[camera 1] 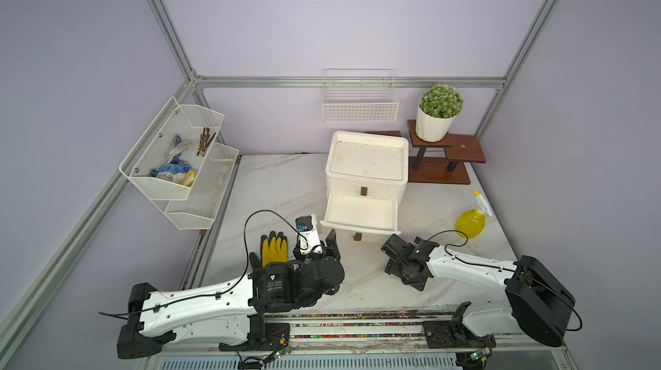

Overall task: Put the binder clips in the drawer according to color
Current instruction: Pick up the binder clip at the center of the board.

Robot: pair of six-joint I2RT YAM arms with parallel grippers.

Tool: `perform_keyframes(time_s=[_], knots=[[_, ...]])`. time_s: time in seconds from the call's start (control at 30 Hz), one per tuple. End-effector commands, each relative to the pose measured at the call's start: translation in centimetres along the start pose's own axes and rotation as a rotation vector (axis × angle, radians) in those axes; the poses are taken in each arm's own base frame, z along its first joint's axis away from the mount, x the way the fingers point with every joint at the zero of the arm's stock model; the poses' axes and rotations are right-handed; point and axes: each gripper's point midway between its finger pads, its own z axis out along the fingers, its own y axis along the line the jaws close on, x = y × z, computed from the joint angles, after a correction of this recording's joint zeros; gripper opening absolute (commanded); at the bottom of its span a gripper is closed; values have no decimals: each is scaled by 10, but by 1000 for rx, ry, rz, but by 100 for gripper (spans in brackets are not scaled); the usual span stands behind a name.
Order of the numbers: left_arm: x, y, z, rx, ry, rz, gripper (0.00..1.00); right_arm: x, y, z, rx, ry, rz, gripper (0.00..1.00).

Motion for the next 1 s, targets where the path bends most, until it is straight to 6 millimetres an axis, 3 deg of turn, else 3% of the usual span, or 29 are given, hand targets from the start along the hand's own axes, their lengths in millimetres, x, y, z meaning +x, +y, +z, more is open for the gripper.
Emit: perform_keyframes(time_s=[0.0, 0.27, 0.33, 0.43, 0.67, 0.77, 0.87, 0.97], knots=[[-8, -5, -2, 12, -20, -19, 57, -4, -7, 3, 21, -26, -95, 83], [-10, -8, -3, 18, -21, -20, 57, -4, -7, 7, 28, -27, -156, 71], [-11, -8, -3, 17, -22, -20, 57, -3, -8, 8, 22, -26, -162, 61], [-10, -8, -2, 16, -21, -19, 57, -4, -8, 7, 18, -34, -164, 57], [-10, -6, -3, 7, -22, 8, 58, -13, -14, -7, 28, -80, -125, 31], [-13, 17, -4, -49, -7, 12, 63, -29, -15, -30, 14, -150, -107, 28], [-14, 47, -5, -87, 37, 15, 65, -53, -9, -73, -21, -254, -105, 27], [-9, 83, -3, -130, 108, -14, 68, -72, 10, -122, -125, -332, -131, 25]])
